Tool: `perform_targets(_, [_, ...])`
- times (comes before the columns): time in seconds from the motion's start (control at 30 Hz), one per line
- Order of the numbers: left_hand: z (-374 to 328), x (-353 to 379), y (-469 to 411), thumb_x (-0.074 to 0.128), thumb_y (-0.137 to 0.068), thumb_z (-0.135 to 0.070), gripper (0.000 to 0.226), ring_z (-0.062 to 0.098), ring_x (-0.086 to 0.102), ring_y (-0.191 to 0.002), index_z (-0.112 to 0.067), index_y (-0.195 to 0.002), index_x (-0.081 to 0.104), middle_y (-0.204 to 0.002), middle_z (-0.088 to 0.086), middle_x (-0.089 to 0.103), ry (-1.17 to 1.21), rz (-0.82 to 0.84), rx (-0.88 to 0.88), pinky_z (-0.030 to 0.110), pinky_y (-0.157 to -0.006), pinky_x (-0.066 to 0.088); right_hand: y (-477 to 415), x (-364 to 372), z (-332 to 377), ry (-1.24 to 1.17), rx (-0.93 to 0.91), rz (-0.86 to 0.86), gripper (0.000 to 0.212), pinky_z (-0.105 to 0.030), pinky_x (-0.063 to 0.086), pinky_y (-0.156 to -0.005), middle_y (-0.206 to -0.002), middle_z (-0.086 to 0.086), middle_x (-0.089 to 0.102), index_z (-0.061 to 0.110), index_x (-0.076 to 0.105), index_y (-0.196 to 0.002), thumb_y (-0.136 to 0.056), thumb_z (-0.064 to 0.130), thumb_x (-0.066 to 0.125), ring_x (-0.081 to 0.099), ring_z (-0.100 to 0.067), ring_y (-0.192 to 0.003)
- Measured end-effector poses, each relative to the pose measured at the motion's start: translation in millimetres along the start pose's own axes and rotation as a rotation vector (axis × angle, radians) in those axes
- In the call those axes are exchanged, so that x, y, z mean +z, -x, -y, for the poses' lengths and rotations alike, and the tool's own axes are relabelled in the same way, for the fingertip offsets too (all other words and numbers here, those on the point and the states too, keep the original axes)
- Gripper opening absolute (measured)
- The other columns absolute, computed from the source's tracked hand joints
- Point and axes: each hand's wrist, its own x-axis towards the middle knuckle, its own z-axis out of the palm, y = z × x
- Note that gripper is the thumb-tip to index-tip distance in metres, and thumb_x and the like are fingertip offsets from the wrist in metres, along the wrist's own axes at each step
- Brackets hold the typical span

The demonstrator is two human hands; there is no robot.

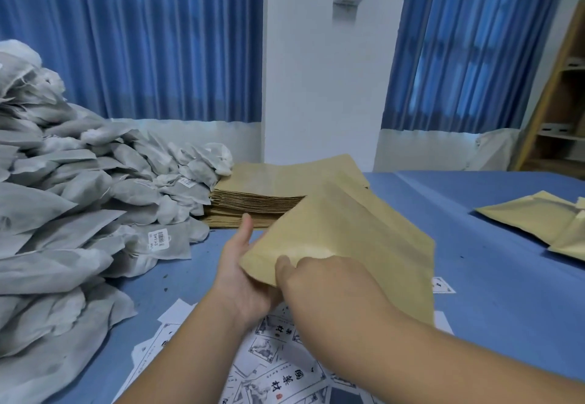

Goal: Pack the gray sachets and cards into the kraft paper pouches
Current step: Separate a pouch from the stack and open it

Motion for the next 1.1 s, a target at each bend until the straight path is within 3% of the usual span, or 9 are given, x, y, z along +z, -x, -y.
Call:
perform_targets(0.1, [4.3, 2.9, 1.7, 0.026, -0.095, -0.065, 0.078, 0.039, 0.068, -0.097, 0.000, -0.119, 0.062, -0.116, 0.023, 0.066, -0.055, -0.062, -0.034, 0.046, -0.079, 0.055, -8.5, 6.4, -3.7, -0.059, 0.120, 0.127, 0.019, -0.026, 0.030, -0.056, -0.092, -0.006, 0.056, 0.016, 0.055, -0.101, -0.086, 0.005, 0.053, 0.061, -0.029, -0.096])
perform_targets(0.17, [6.5, 3.3, 4.3, 0.023, -0.097, -0.062, 0.076, 0.038, 0.059, -0.108, 0.002, -0.122, 0.055, -0.121, 0.022, 0.061, -0.157, -0.081, -0.063, 0.047, -0.093, 0.043, -17.0, 12.9, -9.9, -0.136, 0.181, 0.185, 0.007, -0.024, 0.032, -0.056, -0.075, -0.001, 0.049, 0.015, 0.055, -0.083, -0.087, 0.009, 0.055, 0.059, -0.023, -0.081])
perform_targets(0.2, [6.7, 3.1, 5.7, 0.025, -0.097, -0.061, 0.074, 0.036, 0.058, -0.107, 0.002, -0.123, 0.054, -0.120, 0.024, 0.061, -0.205, -0.082, -0.079, 0.049, -0.099, 0.040, -21.7, 18.2, -13.3, -0.199, 0.213, 0.195, 0.018, -0.022, 0.031, -0.051, -0.068, 0.001, 0.041, 0.016, 0.047, -0.071, -0.087, 0.011, 0.054, 0.052, -0.019, -0.068])
perform_targets(0.3, [4.9, 4.1, 8.3, 0.035, -0.098, -0.052, 0.058, 0.028, 0.066, -0.068, -0.004, -0.121, 0.058, -0.075, 0.015, 0.070, -0.264, -0.038, -0.105, 0.043, -0.075, 0.052, -33.8, 26.2, -23.8, -0.432, 0.332, 0.151, 0.026, -0.023, 0.029, -0.045, -0.064, 0.001, 0.043, 0.017, 0.039, -0.062, -0.085, 0.014, 0.051, 0.040, -0.012, -0.053])
perform_targets(0.37, [4.8, 4.8, 9.2, 0.041, -0.097, -0.045, 0.046, 0.028, 0.064, -0.059, -0.007, -0.113, 0.061, -0.067, 0.013, 0.066, -0.281, -0.026, -0.111, 0.041, -0.058, 0.055, -40.8, 29.8, -33.5, -0.600, 0.409, 0.060, 0.023, -0.024, 0.032, -0.046, -0.062, 0.000, 0.048, 0.016, 0.045, -0.061, -0.083, 0.018, 0.053, 0.045, -0.014, -0.053])
perform_targets(0.57, [9.7, 3.8, 10.2, 0.051, -0.096, -0.036, 0.036, 0.043, 0.070, -0.087, -0.004, -0.113, 0.057, -0.097, 0.025, 0.071, -0.414, 0.024, -0.101, 0.047, -0.064, 0.059, -48.8, 45.7, -53.1, -1.257, 0.502, -0.142, 0.016, -0.033, 0.053, -0.064, -0.088, -0.009, 0.073, 0.011, 0.069, -0.088, -0.082, 0.021, 0.058, 0.067, -0.020, -0.073])
perform_targets(0.73, [13.1, -4.1, 8.3, 0.062, -0.092, -0.027, 0.032, 0.038, 0.071, -0.089, -0.004, -0.115, 0.062, -0.098, 0.018, 0.073, -0.579, 0.043, -0.035, 0.045, -0.074, 0.060, -44.0, 80.9, -50.7, -1.735, 0.555, -0.190, 0.010, -0.037, 0.038, -0.065, -0.082, -0.014, 0.055, 0.019, 0.065, -0.085, -0.086, 0.028, 0.067, 0.053, -0.028, -0.074])
perform_targets(0.9, [20.2, -2.1, 8.4, 0.062, -0.093, -0.014, 0.028, 0.028, 0.073, -0.081, -0.001, -0.117, 0.060, -0.093, 0.016, 0.073, -0.634, 0.015, 0.017, 0.036, -0.063, 0.059, -42.3, 94.3, -49.2, -1.825, 0.529, -0.213, 0.031, -0.038, 0.040, -0.067, -0.092, -0.015, 0.063, 0.023, 0.062, -0.111, -0.083, 0.035, 0.070, 0.053, -0.026, -0.079])
perform_targets(1.1, [20.2, -1.1, 10.1, 0.062, -0.091, -0.009, 0.027, 0.031, 0.072, -0.085, 0.000, -0.117, 0.061, -0.096, 0.018, 0.073, -0.621, 0.001, 0.033, 0.038, -0.067, 0.059, -39.7, 96.0, -50.5, -1.881, 0.478, -0.244, 0.036, -0.022, 0.036, -0.044, -0.078, -0.009, 0.056, 0.020, 0.062, -0.115, -0.083, 0.035, 0.070, 0.047, -0.014, -0.057])
